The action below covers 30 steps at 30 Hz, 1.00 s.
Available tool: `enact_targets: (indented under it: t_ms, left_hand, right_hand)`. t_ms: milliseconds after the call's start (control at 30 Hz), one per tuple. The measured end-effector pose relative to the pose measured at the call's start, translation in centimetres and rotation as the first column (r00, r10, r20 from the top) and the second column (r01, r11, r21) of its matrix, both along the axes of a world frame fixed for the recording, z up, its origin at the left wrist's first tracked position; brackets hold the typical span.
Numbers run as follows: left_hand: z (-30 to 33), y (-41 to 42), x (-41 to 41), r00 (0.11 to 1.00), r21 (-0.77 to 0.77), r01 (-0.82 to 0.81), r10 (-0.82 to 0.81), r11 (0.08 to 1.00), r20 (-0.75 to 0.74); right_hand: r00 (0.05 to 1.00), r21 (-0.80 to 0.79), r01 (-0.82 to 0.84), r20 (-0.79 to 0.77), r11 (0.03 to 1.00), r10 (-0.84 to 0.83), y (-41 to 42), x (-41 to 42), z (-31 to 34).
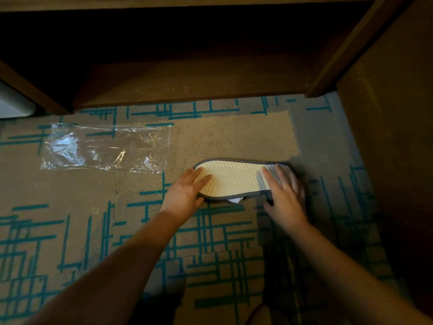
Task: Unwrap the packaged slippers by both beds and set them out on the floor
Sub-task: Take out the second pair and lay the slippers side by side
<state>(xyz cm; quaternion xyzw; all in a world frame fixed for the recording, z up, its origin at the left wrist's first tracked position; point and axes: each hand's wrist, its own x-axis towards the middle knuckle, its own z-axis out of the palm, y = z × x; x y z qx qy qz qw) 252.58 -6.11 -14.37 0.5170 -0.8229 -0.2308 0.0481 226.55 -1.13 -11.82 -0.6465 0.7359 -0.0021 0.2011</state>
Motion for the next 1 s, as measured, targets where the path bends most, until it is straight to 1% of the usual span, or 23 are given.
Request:
enact_targets:
  t_ms: [33,67,100,133,200,233,267,333,400,467,533,600,667,700,767,833,933,1000]
  left_hand:
    - [0.1,0.0,0.2,0.999,-0.008,-0.002,0.001,1.000,-0.052]
    - [0.0,0.1,0.5,0.993,0.003,-0.018,0.018,1.000,-0.114]
    - [0.1,0.1,0.7,0.982,0.028,-0.048,0.053,0.998,-0.182]
    - [0.1,0.3,0.9,0.960,0.056,-0.091,0.103,0.994,-0.259]
    - [0.6,0.7,0.8,0.883,0.099,-0.199,0.222,0.975,-0.414]
    - [1.1,0.7,0.5,0.837,0.129,-0.261,0.291,0.957,-0.463]
    - [1.7,0.7,0.2,0.790,0.162,-0.328,0.364,0.931,-0.493]
    - [2.6,0.1,-0.3,0.708,0.217,-0.453,0.496,0.865,-0.502]
    - [3.4,-1.0,-0.8,0.636,0.219,-0.547,0.571,0.808,-0.520]
    - [4.3,-2.1,-0.9,0.525,0.281,-0.606,0.639,0.744,-0.561]
    - [5.4,-2.8,-0.8,0.425,0.375,-0.627,0.703,0.683,-0.570]
    - [6.2,-3.1,-0.2,0.376,0.464,-0.616,0.756,0.636,-0.536]
    - [6.3,-2.6,0.6,0.387,0.612,-0.555,0.826,0.564,-0.410]
    - [6.2,-1.9,0.9,0.416,0.684,-0.514,0.848,0.518,-0.329]
    - [5.5,-0.1,1.5,0.496,0.765,-0.459,0.845,0.452,-0.202]
    - [4.6,2.0,1.8,0.540,0.785,-0.455,0.831,0.421,-0.133]
    - [3.1,4.2,2.2,0.560,0.766,-0.502,0.826,0.401,-0.065]
    - [2.7,4.8,2.2,0.590,0.757,-0.508,0.806,0.411,-0.041]
  right_hand:
    - [0.999,0.064,-0.036,0.002,0.997,0.036,-0.7,-0.8,-0.4]
    - [0.998,0.101,-0.049,0.038,0.994,0.046,-1.3,-1.4,-0.8]
    - [0.996,0.082,-0.055,0.076,0.995,0.049,-1.7,-1.9,-0.9]
    - [0.993,0.019,-0.057,0.104,0.998,0.055,-1.9,-2.4,-0.9]
    - [0.981,-0.121,-0.039,0.186,0.992,0.061,-2.4,-3.1,-0.7]
    - [0.963,-0.145,0.010,0.266,0.989,0.029,-2.5,-3.3,-0.4]
    - [0.937,-0.135,0.088,0.348,0.987,-0.036,-2.6,-3.5,-0.1]
    - [0.864,-0.058,0.275,0.453,0.960,-0.220,-2.9,-3.8,0.7]
    - [0.778,-0.055,0.446,0.518,0.893,-0.356,-3.4,-3.6,1.6]
    - [0.697,-0.101,0.583,0.572,0.806,-0.432,-4.0,-3.2,2.8]
    - [0.618,-0.112,0.665,0.637,0.738,-0.460,-4.4,-3.1,3.4]
    - [0.581,-0.097,0.696,0.659,0.711,-0.478,-4.6,-3.4,3.1]
    - [0.582,0.014,0.680,0.597,0.733,-0.552,-4.5,-3.7,2.4]
    - [0.598,0.092,0.657,0.542,0.748,-0.591,-4.3,-3.8,2.0]
    - [0.647,0.214,0.605,0.430,0.767,-0.630,-3.5,-4.1,1.3]
    - [0.691,0.272,0.561,0.366,0.782,-0.623,-2.5,-4.2,0.9]
    - [0.702,0.311,0.535,0.354,0.786,-0.618,-0.9,-4.1,0.4]
    - [0.713,0.319,0.524,0.343,0.790,-0.611,-0.2,-4.0,0.2]
